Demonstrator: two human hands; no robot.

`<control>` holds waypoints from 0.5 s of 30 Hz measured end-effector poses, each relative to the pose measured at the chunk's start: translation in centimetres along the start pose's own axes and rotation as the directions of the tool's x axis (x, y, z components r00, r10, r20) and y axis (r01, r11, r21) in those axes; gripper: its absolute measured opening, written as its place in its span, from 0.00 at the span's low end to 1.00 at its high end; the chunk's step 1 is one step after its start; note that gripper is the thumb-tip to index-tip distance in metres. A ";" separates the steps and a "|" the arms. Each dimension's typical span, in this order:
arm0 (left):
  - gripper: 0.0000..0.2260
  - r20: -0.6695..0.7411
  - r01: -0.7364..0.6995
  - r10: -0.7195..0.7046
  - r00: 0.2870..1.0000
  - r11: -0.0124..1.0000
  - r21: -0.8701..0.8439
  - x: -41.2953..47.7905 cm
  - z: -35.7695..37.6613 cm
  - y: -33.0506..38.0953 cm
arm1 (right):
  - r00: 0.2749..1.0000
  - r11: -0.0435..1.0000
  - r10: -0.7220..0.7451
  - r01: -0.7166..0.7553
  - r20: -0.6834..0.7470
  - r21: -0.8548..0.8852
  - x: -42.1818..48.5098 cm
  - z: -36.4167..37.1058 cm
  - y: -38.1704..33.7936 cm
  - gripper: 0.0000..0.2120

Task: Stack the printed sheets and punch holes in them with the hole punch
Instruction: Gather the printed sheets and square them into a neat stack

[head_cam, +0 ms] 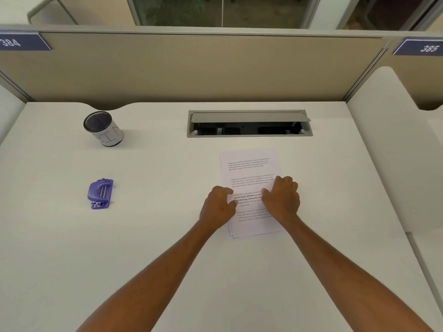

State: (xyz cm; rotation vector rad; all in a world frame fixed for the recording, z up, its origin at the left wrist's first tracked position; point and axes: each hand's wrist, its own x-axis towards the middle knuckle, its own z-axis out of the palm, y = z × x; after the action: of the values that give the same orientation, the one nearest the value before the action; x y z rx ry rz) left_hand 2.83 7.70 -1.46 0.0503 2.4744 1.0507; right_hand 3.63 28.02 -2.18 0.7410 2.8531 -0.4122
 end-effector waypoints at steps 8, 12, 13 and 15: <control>0.20 0.129 -0.185 0.152 0.980 0.934 0.307 -2.0 0.7 -1.3 | 0.994 0.994 0.104 -0.104 0.017 0.042 -1.5 -0.4 1.5 0.24; 0.18 0.133 -0.234 0.198 0.971 0.902 0.363 -1.7 1.0 -1.7 | 0.995 0.993 0.099 -0.101 0.032 0.065 -2.0 -0.5 0.8 0.26; 0.18 0.130 -0.241 0.206 0.970 0.895 0.375 -1.6 1.0 -1.8 | 0.995 0.993 0.097 -0.099 0.038 0.063 -2.0 -0.5 0.8 0.26; 0.18 0.125 -0.244 0.211 0.969 0.888 0.390 -1.5 1.0 -2.0 | 0.995 0.992 0.096 -0.099 0.040 0.078 -2.0 -0.5 0.7 0.27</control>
State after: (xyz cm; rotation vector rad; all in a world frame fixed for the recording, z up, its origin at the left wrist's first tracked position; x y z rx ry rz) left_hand 4.85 6.67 -2.90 0.5130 2.6143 0.5874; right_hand 5.67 27.86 -1.40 0.8744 2.7674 -0.5227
